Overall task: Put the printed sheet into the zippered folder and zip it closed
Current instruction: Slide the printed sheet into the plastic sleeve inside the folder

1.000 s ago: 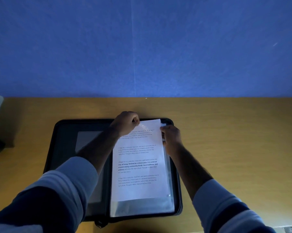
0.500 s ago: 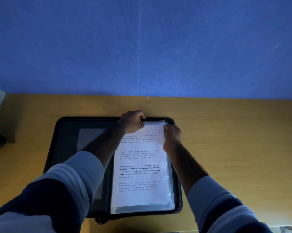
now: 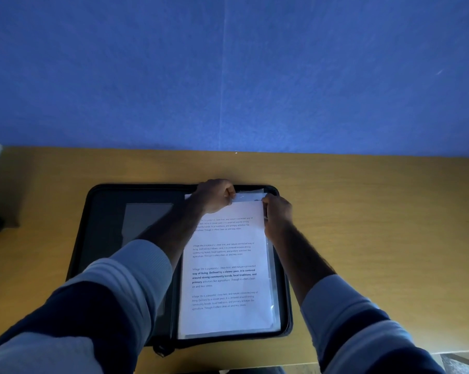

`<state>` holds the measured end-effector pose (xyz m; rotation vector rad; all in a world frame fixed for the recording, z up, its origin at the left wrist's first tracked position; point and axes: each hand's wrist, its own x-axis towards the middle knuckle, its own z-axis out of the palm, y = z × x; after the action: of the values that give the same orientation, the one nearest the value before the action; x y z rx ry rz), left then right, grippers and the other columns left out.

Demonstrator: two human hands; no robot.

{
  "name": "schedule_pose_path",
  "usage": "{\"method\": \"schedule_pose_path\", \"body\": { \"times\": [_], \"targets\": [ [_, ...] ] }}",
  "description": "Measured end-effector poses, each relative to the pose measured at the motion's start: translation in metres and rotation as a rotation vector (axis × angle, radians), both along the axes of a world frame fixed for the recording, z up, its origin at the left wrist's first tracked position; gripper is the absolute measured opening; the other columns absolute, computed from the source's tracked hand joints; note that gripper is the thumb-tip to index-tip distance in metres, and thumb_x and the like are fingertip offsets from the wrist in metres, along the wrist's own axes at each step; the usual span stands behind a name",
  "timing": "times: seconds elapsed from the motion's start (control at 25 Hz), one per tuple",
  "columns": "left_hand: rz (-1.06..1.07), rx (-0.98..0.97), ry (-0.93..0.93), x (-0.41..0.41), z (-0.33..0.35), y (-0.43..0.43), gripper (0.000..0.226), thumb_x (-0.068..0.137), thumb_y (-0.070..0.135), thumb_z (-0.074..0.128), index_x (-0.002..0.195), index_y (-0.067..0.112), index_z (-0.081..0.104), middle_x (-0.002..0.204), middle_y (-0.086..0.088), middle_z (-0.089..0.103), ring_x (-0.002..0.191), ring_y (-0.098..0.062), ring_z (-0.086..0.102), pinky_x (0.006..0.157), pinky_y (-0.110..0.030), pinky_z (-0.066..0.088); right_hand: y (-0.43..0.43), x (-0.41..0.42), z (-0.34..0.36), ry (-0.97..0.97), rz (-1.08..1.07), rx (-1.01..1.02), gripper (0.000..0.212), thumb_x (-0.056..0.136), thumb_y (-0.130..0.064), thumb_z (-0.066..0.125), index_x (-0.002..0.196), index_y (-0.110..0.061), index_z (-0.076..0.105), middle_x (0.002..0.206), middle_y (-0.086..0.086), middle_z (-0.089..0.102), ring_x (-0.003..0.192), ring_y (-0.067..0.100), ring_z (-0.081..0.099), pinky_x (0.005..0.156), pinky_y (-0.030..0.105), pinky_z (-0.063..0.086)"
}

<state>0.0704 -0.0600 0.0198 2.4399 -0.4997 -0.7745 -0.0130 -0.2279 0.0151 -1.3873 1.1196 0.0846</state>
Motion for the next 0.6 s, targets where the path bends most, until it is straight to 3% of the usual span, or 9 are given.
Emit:
{"method": "schedule_pose_path", "body": {
  "times": [0.12,0.24,0.32,0.4,0.52,0.6],
  "targets": [
    [-0.029,0.026,-0.029,-0.001,0.0,-0.001,0.02,0.09,0.02,0.069,0.11,0.025,0.069,0.101,0.007,0.072,0.099,-0.017,0.066,0.079,-0.026,0.045,0.0,0.001,-0.005,0.025,0.019,-0.012,0.008,0.097,-0.017,0.055,0.09,-0.018,0.058,0.08,-0.004,0.053,0.078,0.017,0.053,0.077,0.032,0.047],
    [-0.058,0.033,-0.203,-0.011,-0.001,0.004,0.051,0.089,0.021,0.068,0.138,0.02,0.055,0.118,-0.001,0.069,0.113,-0.024,0.063,0.099,-0.035,0.045,0.001,0.002,-0.001,0.019,0.045,-0.067,0.01,0.095,-0.015,0.056,0.085,-0.018,0.057,0.075,-0.004,0.052,0.062,0.011,0.05,0.059,0.023,0.045],
    [-0.012,0.034,-0.298,-0.034,-0.008,0.014,0.065,0.093,0.026,0.065,0.151,0.015,0.04,0.147,-0.008,0.051,0.137,-0.027,0.046,0.116,-0.042,0.031,0.003,-0.001,-0.003,-0.006,0.059,-0.111,0.024,0.09,-0.008,0.057,0.071,-0.02,0.048,0.065,-0.003,0.042,0.053,0.015,0.037,0.045,0.022,0.032],
    [0.1,0.016,-0.332,-0.072,-0.019,0.033,0.067,0.097,0.03,0.061,0.156,0.013,0.032,0.163,-0.011,0.029,0.152,-0.029,0.026,0.124,-0.044,0.018,0.007,-0.007,-0.011,-0.062,0.04,-0.148,0.03,0.083,-0.003,0.052,0.064,-0.02,0.037,0.06,-0.005,0.031,0.055,0.016,0.024,0.043,0.019,0.017],
    [0.24,-0.01,-0.411,-0.134,-0.04,0.071,0.066,0.099,0.036,0.056,0.157,0.015,0.03,0.17,-0.012,0.01,0.157,-0.03,0.011,0.126,-0.044,0.014,0.009,-0.01,-0.011,-0.027,0.108,-0.319,0.02,0.086,-0.005,0.05,0.071,-0.017,0.054,0.064,-0.003,0.051,0.062,0.018,0.045,0.048,0.022,0.034],
    [0.267,0.013,-0.425,-0.167,-0.051,0.094,0.067,0.102,0.044,0.043,0.16,0.018,0.023,0.171,-0.008,0.001,0.158,-0.026,0.001,0.126,-0.042,0.01,0.01,-0.019,-0.013,-0.023,0.199,-0.496,0.021,0.09,-0.008,0.05,0.099,-0.014,0.068,0.093,0.006,0.07,0.085,0.025,0.063,0.069,0.03,0.051]
  ]
}}
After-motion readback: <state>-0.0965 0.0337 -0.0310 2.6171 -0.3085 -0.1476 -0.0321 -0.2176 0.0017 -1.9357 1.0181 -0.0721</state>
